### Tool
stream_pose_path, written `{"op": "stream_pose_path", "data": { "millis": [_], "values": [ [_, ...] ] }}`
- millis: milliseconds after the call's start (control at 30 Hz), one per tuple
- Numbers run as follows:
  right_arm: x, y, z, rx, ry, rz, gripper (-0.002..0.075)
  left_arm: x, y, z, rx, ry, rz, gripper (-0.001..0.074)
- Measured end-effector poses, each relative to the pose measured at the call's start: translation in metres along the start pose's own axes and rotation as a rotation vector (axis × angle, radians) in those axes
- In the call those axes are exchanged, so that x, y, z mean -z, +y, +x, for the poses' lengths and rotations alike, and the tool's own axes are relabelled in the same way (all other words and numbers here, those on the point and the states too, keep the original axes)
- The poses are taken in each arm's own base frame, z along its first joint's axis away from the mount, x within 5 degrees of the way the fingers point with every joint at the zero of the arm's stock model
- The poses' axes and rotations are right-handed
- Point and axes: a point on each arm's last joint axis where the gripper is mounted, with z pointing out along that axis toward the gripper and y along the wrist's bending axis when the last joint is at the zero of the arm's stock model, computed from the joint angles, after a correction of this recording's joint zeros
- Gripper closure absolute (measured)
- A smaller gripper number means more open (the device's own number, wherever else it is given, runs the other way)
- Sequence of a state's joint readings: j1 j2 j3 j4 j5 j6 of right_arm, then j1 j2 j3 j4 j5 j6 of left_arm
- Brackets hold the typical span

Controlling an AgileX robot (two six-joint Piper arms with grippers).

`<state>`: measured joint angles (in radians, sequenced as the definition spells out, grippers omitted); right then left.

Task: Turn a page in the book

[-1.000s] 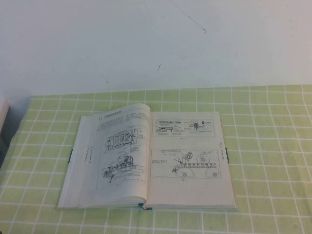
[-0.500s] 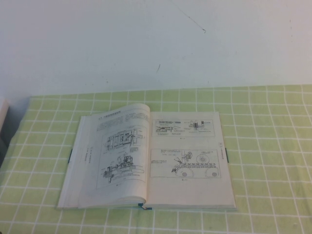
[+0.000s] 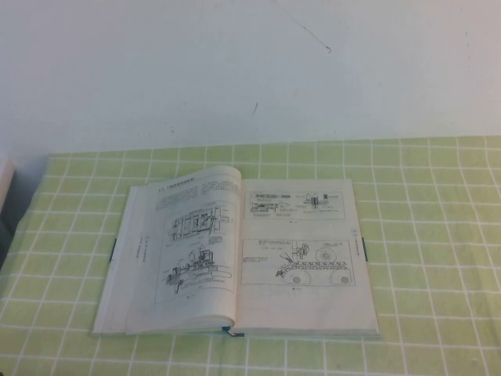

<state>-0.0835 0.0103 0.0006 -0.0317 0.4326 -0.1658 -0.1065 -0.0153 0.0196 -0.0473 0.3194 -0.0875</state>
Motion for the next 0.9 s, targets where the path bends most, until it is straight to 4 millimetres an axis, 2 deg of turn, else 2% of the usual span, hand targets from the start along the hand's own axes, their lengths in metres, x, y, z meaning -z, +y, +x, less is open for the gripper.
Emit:
{"op": "stream_pose_path", "data": {
  "millis": [167, 900],
  "values": [
    [-0.0007, -0.0001, -0.0009, 0.025, -0.060, 0.011, 0.0729, 0.0000, 0.0000, 0.0002, -0.012, 0.002, 0.000, 0.0738],
    [-0.0006, 0.0041, -0.0023, 0.029, -0.081, -0.052, 0.0729, 0.0000, 0.0000, 0.0004, -0.016, 0.004, 0.000, 0.0738]
  ]
}}
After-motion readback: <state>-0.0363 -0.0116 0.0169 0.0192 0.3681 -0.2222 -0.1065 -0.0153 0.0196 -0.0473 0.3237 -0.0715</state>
